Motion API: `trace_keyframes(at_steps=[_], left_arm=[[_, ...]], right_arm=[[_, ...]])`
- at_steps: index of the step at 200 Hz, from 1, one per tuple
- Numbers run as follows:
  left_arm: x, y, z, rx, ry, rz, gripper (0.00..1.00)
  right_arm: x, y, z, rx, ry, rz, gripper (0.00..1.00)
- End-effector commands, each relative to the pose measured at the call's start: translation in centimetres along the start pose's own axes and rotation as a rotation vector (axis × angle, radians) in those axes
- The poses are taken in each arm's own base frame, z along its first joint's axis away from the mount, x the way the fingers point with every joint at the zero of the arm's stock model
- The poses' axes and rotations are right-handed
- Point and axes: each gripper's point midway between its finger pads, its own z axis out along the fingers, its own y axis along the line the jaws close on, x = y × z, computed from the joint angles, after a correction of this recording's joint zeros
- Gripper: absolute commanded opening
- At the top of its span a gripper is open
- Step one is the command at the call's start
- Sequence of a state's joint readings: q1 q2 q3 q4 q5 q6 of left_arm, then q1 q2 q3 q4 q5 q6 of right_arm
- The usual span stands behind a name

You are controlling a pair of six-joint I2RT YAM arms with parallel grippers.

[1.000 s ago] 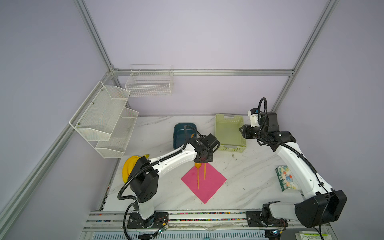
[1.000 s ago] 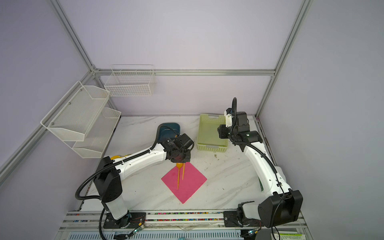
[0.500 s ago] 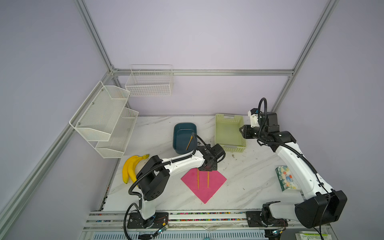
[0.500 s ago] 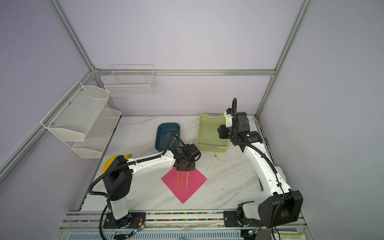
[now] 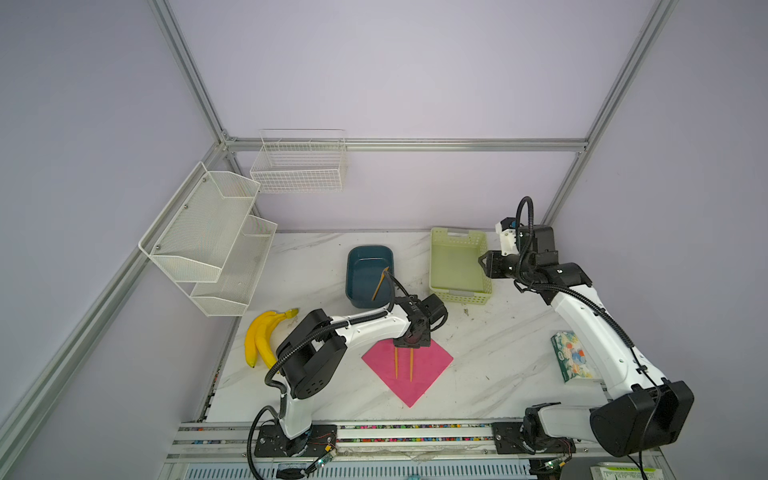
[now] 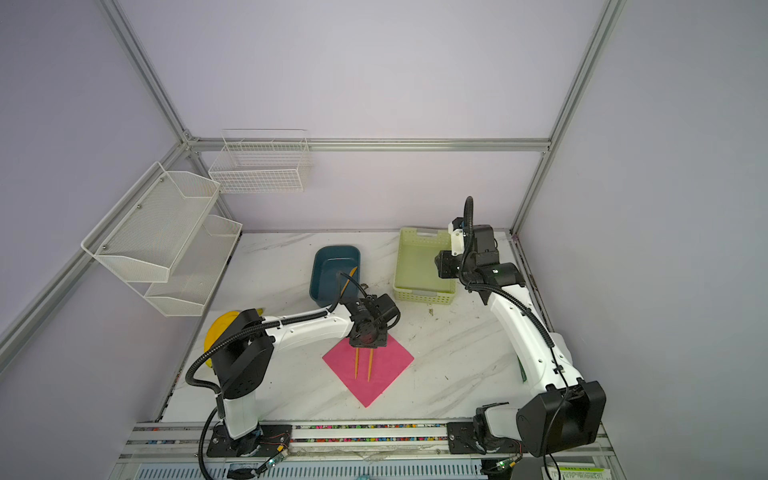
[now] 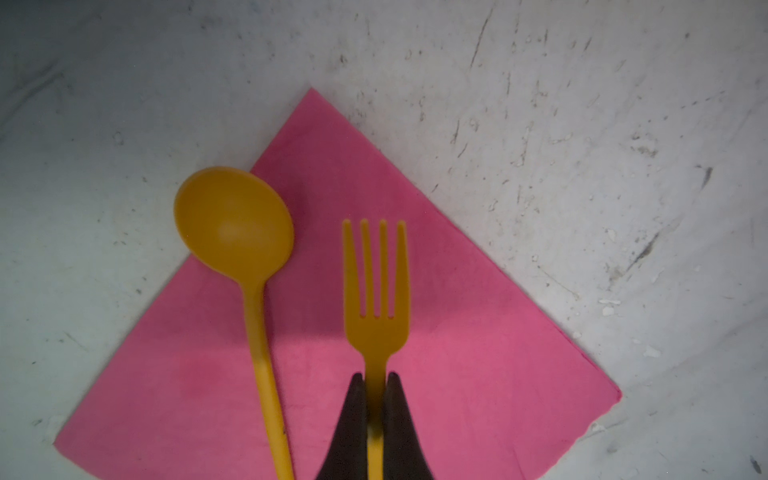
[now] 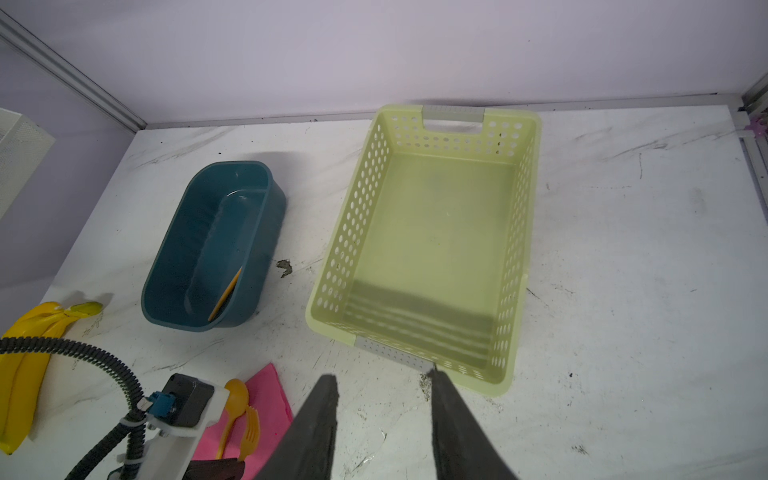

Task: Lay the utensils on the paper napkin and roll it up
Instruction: 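Lower the yellow fork onto the pink napkin beside the spoon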

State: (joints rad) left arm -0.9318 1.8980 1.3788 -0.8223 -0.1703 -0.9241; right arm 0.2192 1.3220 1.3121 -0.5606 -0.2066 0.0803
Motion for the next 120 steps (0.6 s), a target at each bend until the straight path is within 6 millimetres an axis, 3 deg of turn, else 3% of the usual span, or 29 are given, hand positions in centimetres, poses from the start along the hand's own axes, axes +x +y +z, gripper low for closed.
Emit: trace_keyframes(at_steps=[1,120], left_arm=[[0.1,1.2,0.7,-0.022,0.006,-0.007,0.05],[-0.1,1.0,2.1,-0.014,0.047,0.007,0.05]], right_arm=[[-0.1,0.5,-0.4,-0.015,-0.012,-0.017,0.40],[0.1,0.3,-0.1,-0.012,-0.001,-0.016,0.40]])
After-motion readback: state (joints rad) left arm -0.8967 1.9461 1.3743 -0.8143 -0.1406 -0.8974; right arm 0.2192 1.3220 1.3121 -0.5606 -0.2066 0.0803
